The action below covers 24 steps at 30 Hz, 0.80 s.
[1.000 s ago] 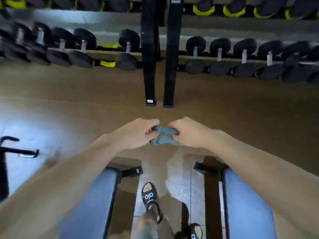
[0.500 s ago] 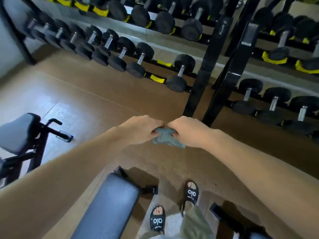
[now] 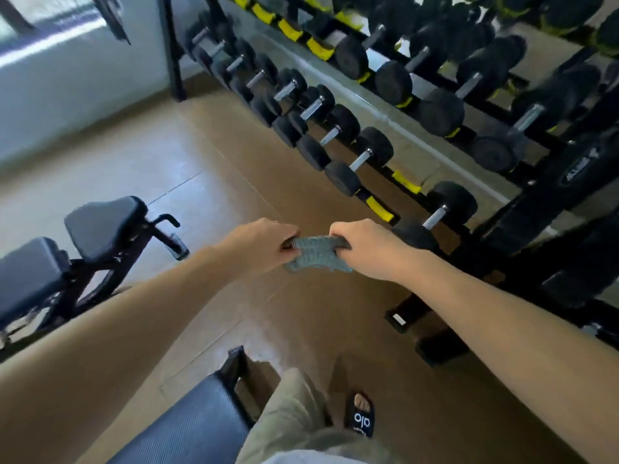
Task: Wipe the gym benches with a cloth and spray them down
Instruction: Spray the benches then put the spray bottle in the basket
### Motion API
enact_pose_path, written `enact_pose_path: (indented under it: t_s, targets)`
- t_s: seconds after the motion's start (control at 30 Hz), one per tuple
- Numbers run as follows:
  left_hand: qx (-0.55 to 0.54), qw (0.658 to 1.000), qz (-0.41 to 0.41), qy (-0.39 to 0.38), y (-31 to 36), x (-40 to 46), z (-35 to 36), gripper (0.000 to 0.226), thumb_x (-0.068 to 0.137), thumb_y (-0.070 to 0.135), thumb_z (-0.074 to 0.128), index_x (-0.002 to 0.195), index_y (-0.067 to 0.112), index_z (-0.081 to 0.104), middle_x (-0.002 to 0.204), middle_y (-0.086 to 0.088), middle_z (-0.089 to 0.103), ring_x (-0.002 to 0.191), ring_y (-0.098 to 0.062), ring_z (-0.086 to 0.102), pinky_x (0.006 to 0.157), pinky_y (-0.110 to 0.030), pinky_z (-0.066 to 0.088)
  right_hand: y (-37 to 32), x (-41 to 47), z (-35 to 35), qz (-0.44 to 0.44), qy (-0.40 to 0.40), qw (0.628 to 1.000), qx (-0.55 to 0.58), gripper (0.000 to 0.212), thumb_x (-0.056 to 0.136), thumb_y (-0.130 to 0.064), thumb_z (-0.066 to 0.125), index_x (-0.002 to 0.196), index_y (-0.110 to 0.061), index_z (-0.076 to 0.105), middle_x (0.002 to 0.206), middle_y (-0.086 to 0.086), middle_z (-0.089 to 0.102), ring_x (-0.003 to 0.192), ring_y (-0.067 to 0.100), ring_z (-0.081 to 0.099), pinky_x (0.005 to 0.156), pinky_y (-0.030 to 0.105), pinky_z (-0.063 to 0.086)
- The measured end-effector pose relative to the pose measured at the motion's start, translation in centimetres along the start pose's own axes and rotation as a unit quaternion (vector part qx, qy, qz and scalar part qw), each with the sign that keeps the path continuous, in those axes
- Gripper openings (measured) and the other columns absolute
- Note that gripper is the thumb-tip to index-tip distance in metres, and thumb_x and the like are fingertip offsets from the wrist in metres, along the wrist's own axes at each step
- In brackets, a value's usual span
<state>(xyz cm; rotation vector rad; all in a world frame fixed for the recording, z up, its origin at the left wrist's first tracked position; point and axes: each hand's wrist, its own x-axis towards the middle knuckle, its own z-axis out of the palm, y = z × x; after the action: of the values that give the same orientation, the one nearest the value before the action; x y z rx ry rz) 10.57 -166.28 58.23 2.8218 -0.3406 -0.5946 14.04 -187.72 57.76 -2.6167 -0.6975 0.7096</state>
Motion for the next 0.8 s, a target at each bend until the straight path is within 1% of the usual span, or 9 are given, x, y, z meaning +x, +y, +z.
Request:
enact_pose_path:
  t_s: [0.13,0.23,0.3,0.33,0.4,0.5,0.6,0.73,0.8]
  targets:
    - [-0.068,0.995,-0.071,0.024,-8.0,3.1,-2.7,0.004,0.099,0.028,0.065,0.099,0.025,0.063,0.096,0.005,0.070,0.097,-0.017,0.066,0.072,-0.027,0.046,-3.0,9.4,-3.0,-0.053,-0.022,0.998,-0.032,0.025,0.099,-0.023,0.051,0.077,-0.026,0.040,0.079,-0.003,0.052,0.070,0.020,0.054,0.053,0.029,0.035]
    - [-0.111,0.986,-0.115,0.037,-16.0,5.3,-4.3,0.009,0.094,0.028,0.067,0.103,0.029,0.066,0.099,0.009,0.071,0.098,-0.017,0.069,0.084,-0.035,0.056,-5.8,17.8,-4.5,-0.094,-0.062,0.989,-0.098,0.005,0.100,-0.025,0.050,0.096,-0.024,0.047,0.087,-0.003,0.056,0.073,0.017,0.057,0.053,0.028,0.042]
    - [-0.127,0.979,-0.151,0.043,-21.1,7.0,-6.0,0.014,0.092,0.031,0.066,0.106,0.034,0.064,0.102,0.013,0.069,0.100,-0.015,0.066,0.087,-0.038,0.055,-7.9,23.6,-5.7,-0.107,-0.082,0.982,-0.133,0.010,0.101,-0.023,0.050,0.111,-0.022,0.049,0.097,0.002,0.060,0.077,0.020,0.061,0.059,0.033,0.053]
    - [-0.136,0.975,-0.169,0.045,-23.7,8.0,-7.0,0.017,0.092,0.032,0.066,0.109,0.034,0.064,0.104,0.012,0.069,0.102,-0.016,0.065,0.088,-0.037,0.054,-9.0,26.5,-6.5,-0.111,-0.086,0.979,-0.147,0.011,0.101,-0.022,0.050,0.113,-0.022,0.049,0.100,0.004,0.061,0.079,0.022,0.062,0.062,0.036,0.054]
    - [-0.150,0.968,-0.198,0.036,-28.3,9.2,-9.4,0.024,0.093,0.033,0.066,0.117,0.031,0.064,0.109,0.010,0.069,0.103,-0.017,0.064,0.091,-0.038,0.054,-11.5,31.7,-7.9,-0.122,-0.087,0.975,-0.164,0.009,0.100,-0.020,0.050,0.108,-0.022,0.048,0.098,0.005,0.060,0.079,0.025,0.061,0.064,0.037,0.052]
    - [-0.155,0.957,-0.241,0.036,-34.7,11.0,-13.2,0.026,0.097,0.031,0.062,0.123,0.027,0.062,0.114,0.006,0.067,0.100,-0.019,0.061,0.091,-0.036,0.052,-15.1,39.6,-10.2,-0.137,-0.093,0.973,-0.163,0.014,0.098,-0.018,0.048,0.109,-0.021,0.055,0.101,0.007,0.064,0.084,0.030,0.062,0.071,0.042,0.055]
    - [-0.152,0.945,-0.286,0.042,-40.6,13.3,-16.5,0.030,0.099,0.033,0.058,0.129,0.028,0.059,0.120,0.005,0.067,0.100,-0.018,0.058,0.089,-0.034,0.050,-18.7,47.0,-12.4,-0.159,-0.104,0.969,-0.158,0.013,0.096,-0.017,0.048,0.103,-0.018,0.060,0.097,0.007,0.064,0.083,0.031,0.060,0.069,0.041,0.053]
    - [-0.125,0.926,-0.353,0.045,-48.6,17.2,-19.7,0.046,0.103,0.043,0.052,0.145,0.025,0.047,0.139,0.000,0.060,0.120,-0.024,0.058,0.096,-0.039,0.049,-23.2,57.5,-14.3,-0.198,-0.133,0.959,-0.154,0.014,0.097,-0.012,0.047,0.085,-0.016,0.052,0.085,0.007,0.056,0.072,0.026,0.053,0.063,0.038,0.044]
    - [-0.124,0.916,-0.379,0.053,-52.3,19.0,-21.4,0.050,0.104,0.045,0.050,0.149,0.025,0.044,0.143,-0.001,0.057,0.125,-0.026,0.056,0.100,-0.042,0.049,-25.3,63.1,-15.0,-0.225,-0.145,0.950,-0.160,0.013,0.096,-0.009,0.046,0.085,-0.013,0.051,0.081,0.006,0.052,0.068,0.022,0.049,0.058,0.035,0.038]
